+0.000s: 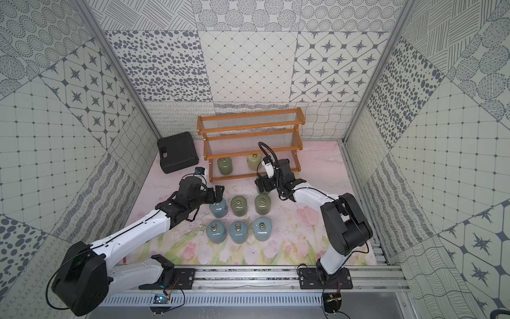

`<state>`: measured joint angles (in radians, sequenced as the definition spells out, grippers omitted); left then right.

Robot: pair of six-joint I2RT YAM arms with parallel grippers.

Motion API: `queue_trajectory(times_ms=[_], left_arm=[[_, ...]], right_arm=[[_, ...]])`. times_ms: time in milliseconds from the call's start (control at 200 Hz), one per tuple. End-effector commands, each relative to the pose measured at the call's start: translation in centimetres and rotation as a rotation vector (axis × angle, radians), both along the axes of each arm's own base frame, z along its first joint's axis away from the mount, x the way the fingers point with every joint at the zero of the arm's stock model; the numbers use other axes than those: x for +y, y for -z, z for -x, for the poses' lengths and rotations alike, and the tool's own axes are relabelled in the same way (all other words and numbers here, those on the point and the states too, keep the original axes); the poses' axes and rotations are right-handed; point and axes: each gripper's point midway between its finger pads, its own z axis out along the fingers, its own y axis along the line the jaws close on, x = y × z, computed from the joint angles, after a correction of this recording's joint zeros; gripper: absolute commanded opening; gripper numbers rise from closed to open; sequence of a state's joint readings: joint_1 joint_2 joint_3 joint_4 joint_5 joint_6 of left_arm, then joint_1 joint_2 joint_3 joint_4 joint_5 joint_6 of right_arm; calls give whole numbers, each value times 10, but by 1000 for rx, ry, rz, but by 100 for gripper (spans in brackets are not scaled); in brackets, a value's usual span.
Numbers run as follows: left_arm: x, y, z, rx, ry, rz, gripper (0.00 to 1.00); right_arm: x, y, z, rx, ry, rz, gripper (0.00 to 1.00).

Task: Remove the tea canisters from the shelf
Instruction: Place the tea canister at the center of the board.

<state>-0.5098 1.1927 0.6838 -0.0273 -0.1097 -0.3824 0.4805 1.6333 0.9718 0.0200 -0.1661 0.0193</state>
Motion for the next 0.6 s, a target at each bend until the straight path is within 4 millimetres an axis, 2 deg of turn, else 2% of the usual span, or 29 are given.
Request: queue_trajectory(times_ms=[0, 250, 595], left_arm=[[-3, 3, -12, 37, 0, -58, 100], [-15, 4, -36, 58, -2, -72, 100], [-34, 14, -85, 109, -12, -157, 100]], right_arm=[[-5, -30, -2, -74, 27, -50, 100], [-18, -52, 3, -104, 61, -84, 100], [-34, -59, 13, -110, 104, -108, 100]])
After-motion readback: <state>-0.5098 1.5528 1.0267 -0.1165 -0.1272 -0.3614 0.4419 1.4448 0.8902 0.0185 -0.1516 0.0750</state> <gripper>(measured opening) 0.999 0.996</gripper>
